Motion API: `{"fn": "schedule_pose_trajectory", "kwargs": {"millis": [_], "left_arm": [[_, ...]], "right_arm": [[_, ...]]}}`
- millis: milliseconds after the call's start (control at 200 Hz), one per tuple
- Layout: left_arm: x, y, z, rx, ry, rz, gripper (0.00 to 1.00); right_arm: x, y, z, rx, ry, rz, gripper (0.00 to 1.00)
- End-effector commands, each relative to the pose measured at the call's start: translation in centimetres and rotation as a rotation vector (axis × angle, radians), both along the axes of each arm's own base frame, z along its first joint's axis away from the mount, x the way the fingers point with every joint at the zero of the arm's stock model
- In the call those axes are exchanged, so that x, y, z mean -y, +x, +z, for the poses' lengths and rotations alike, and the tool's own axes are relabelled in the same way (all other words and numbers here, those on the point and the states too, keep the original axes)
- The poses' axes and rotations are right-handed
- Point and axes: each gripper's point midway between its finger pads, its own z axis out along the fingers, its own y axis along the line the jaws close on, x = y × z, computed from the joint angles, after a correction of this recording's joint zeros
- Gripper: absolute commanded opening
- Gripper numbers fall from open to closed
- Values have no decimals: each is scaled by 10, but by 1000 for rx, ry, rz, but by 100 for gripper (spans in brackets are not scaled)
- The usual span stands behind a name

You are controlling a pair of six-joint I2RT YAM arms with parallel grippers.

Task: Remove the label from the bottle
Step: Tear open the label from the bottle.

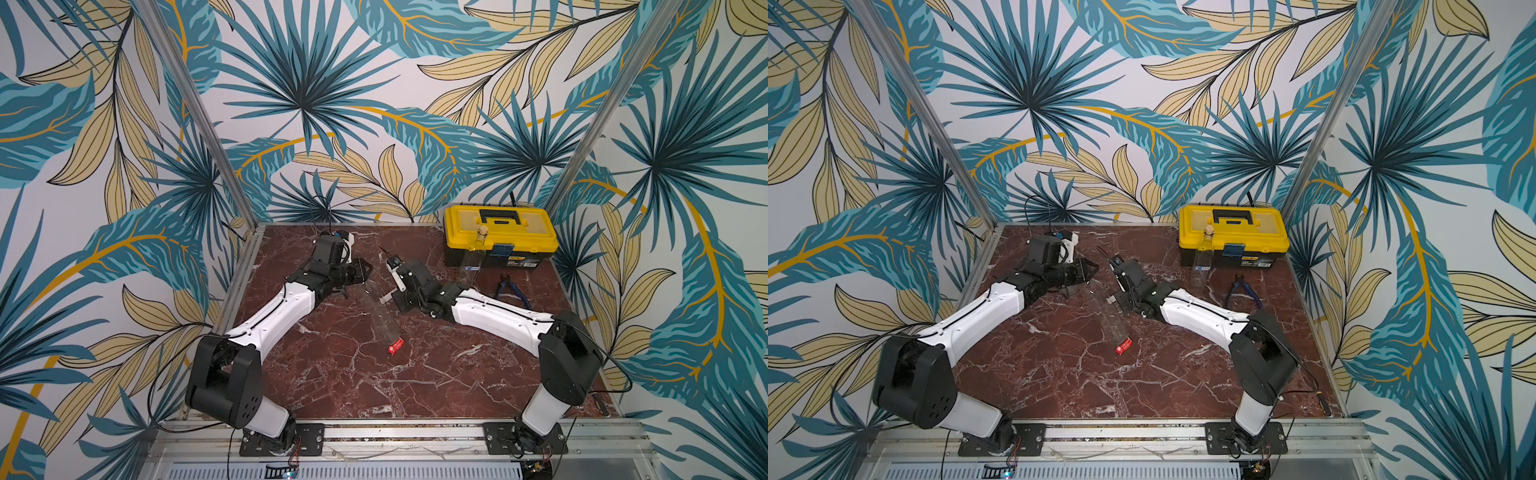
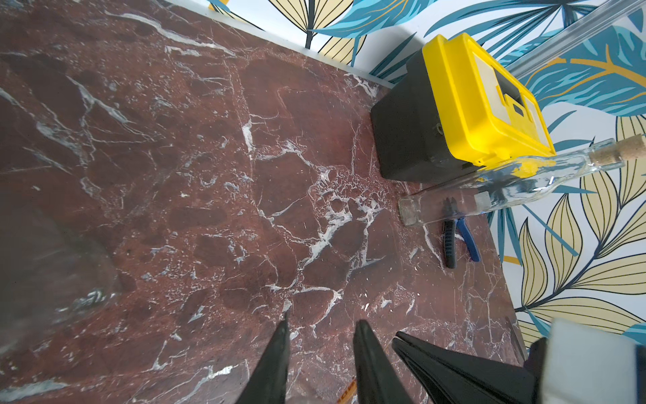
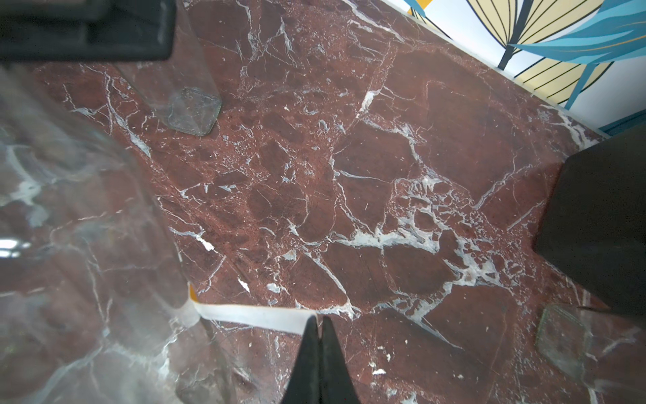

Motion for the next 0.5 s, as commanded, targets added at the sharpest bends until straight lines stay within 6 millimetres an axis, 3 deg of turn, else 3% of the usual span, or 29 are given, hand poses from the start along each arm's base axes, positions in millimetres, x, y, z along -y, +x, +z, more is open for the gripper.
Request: {"fn": "schedule_pose_trajectory", "kwargs": {"millis": [0,496], "left_arm": [[1,1,20,64,-26,-16,0],[3,3,25,86,-30,-29,0]], "right_arm": [[1,4,-8,-14,8,-19,0],[3,13,-10,-21,19,-30,0]]}}
